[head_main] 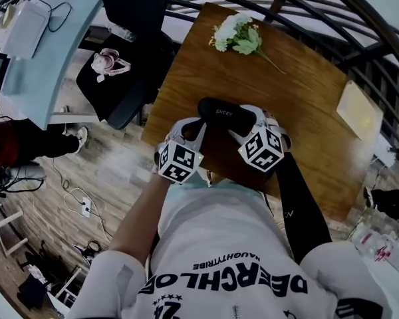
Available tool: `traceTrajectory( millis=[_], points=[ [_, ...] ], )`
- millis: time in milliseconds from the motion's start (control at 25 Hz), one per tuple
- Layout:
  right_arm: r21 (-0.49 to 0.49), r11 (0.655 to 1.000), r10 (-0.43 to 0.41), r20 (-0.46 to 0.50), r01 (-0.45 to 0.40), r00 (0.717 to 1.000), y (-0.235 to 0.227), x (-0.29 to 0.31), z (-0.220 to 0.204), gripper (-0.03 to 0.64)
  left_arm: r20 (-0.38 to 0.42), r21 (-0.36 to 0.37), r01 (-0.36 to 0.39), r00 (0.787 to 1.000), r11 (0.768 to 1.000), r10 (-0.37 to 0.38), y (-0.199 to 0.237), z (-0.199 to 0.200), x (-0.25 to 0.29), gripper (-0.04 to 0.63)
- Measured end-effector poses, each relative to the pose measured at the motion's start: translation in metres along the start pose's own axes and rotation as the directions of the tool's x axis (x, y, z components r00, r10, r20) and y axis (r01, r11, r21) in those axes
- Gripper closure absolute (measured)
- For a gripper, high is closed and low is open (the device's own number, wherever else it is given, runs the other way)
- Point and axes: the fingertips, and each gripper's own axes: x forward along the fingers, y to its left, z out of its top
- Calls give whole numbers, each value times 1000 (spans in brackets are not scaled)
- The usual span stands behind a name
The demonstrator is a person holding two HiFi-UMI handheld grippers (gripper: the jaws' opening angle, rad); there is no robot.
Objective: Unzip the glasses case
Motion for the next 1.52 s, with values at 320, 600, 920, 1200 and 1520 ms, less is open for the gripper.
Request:
traceTrajectory(
  millis=[320, 600, 920, 1200, 1520],
  points=[
    [91, 993, -77, 83, 69, 994, -14, -19, 11, 377, -12, 9, 31, 999, 999, -31, -10, 0, 7, 574],
    [129, 987, -106, 101, 93, 989, -17, -23, 13, 377, -19, 46, 58, 998, 997, -57, -18, 5, 19, 574],
    [105, 991, -95, 80, 86, 992, -12, -18, 12, 343, -14, 49, 71, 997, 996, -70, -18, 13, 36, 574],
    [72, 991, -114, 53, 110, 992, -15, -10, 12, 344, -60, 41, 96, 994, 995, -93, -23, 0, 45, 574],
    [72, 983, -177, 92, 171, 980, -30, -25, 22, 351, -55, 45, 105, 993, 994, -102, -25, 0, 43, 574]
  ],
)
